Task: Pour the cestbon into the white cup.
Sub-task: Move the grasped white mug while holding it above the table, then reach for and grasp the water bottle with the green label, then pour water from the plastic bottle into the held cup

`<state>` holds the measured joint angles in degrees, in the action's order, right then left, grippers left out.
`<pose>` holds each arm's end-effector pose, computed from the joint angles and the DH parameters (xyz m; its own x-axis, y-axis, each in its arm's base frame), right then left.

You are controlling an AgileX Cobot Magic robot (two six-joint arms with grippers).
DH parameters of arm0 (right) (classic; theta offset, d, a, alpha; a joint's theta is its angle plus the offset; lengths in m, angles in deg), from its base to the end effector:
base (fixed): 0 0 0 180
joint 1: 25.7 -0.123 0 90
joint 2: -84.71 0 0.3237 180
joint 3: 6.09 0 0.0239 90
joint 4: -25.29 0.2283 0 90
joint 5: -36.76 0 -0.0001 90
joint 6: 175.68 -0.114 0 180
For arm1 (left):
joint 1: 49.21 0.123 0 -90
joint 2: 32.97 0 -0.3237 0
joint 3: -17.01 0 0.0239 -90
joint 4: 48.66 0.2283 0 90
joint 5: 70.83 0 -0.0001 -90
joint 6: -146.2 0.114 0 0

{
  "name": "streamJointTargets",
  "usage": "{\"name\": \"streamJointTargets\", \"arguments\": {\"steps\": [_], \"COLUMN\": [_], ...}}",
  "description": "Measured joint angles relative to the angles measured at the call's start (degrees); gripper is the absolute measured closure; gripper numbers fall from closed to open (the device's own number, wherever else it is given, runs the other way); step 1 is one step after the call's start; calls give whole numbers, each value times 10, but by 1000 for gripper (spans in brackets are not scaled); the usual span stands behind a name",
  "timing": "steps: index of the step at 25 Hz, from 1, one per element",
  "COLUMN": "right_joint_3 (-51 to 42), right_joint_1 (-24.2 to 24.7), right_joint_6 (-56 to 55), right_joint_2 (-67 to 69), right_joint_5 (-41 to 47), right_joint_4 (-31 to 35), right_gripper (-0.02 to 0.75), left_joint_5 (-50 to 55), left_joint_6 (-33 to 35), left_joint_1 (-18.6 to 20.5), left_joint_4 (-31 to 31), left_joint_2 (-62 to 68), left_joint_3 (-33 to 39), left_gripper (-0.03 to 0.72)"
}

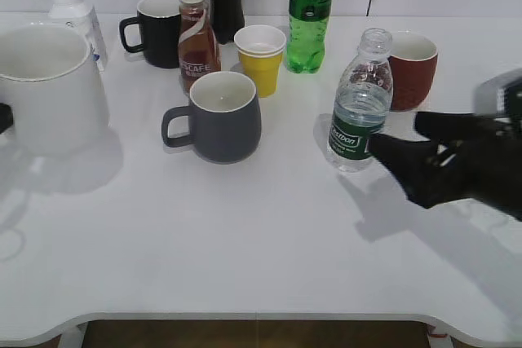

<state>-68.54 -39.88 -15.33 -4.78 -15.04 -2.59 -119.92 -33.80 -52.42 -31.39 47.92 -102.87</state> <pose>0.2132 0.0971 0.2273 -0.2602 -0.0401 -0.9647 -0.5658 0.8160 0.1187 0.2201 -0.0379 0.2738 0.0003 0.1947 -0.9809 0.2839 0.9405 0.1868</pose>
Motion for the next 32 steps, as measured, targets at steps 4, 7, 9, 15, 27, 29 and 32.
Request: {"name": "streamJointTargets", "arguments": {"steps": [4, 7, 9, 15, 27, 29, 32], "right_joint_3": [42, 78, 107, 184, 236, 266, 314], "right_joint_1": [0, 0, 0, 0, -120, -159, -199], "right_joint_6": [11, 11, 11, 12, 111, 161, 228], "right_joint_2": [105, 157, 186, 239, 66, 39, 24], "right_joint_5": [-31, -33, -33, -32, 218, 306, 395], "right_joint_4": [-17, -17, -17, -35, -70, -71, -71], "right_gripper": [137, 130, 129, 165, 278, 278, 278], "left_joint_5": [1, 9, 22, 63, 229, 264, 298], "left_joint_6": [0, 0, 0, 0, -52, -53, -54], "left_joint_1": [-15, -33, -44, -82, -194, -221, -260], "left_joint_4": [3, 5, 6, 8, 10, 10, 10], "left_joint_2": [0, 0, 0, 0, -1, -1, -1], "left_joint_3": [0, 0, 0, 0, -72, -105, -143], "left_gripper": [655, 655, 655, 656, 656, 656, 656]}}
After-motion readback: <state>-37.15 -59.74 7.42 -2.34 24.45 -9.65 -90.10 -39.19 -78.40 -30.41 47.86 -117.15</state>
